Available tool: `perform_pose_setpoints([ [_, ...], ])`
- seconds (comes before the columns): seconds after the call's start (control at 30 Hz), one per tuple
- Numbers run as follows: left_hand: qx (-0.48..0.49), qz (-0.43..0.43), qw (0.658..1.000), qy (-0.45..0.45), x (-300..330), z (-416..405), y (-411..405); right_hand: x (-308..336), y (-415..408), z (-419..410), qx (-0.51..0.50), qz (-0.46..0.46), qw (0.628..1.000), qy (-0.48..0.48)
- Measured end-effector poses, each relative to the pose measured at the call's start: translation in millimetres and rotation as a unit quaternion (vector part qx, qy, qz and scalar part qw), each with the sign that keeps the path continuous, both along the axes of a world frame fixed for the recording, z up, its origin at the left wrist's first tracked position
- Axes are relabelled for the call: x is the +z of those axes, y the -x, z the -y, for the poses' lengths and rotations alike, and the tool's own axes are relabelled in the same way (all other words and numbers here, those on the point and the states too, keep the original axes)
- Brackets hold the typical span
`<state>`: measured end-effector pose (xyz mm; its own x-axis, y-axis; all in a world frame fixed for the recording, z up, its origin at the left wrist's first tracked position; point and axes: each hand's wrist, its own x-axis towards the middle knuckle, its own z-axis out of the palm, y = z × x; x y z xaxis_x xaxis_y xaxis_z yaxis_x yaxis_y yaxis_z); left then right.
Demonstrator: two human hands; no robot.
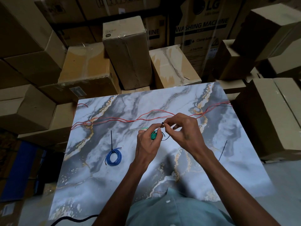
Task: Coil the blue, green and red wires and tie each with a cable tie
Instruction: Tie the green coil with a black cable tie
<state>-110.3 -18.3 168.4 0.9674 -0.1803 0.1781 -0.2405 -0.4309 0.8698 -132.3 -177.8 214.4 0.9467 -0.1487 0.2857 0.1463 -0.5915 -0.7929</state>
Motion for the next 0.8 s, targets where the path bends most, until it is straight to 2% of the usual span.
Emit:
perform_pose_setpoints([
  [0.17,-0.01,0.027,0.999,-0.019,3.1,0.6,1.1,-5.5,-0.2,-5.7,-0.021,0.014,0.997,0.077],
  [0.27,-0.001,0.046,0.998,-0.049,1.5,-1.8,-0.9,-5.3,-1.9,-8.6,-0.019,0.006,0.996,0.089],
  [0.4,0.017,0.031,0.998,-0.061,-2.2,-8.0,-7.2,0.6,-6.5,-9.0,-0.013,-0.069,0.997,-0.007],
  [0.5,0.01,0.038,0.998,-0.054,1.4,-7.5,-5.9,2.6,-6.8,-8.2,-0.019,-0.132,0.986,-0.105],
  [0.63,0.006,0.041,0.998,-0.053,1.6,-5.9,-4.3,3.1,-2.9,-8.0,-0.056,-0.148,0.968,-0.196],
  [0.8,-0.01,0.059,0.995,-0.076,7.3,-2.2,-2.6,2.9,-3.0,-8.9,-0.088,-0.152,0.963,-0.206],
])
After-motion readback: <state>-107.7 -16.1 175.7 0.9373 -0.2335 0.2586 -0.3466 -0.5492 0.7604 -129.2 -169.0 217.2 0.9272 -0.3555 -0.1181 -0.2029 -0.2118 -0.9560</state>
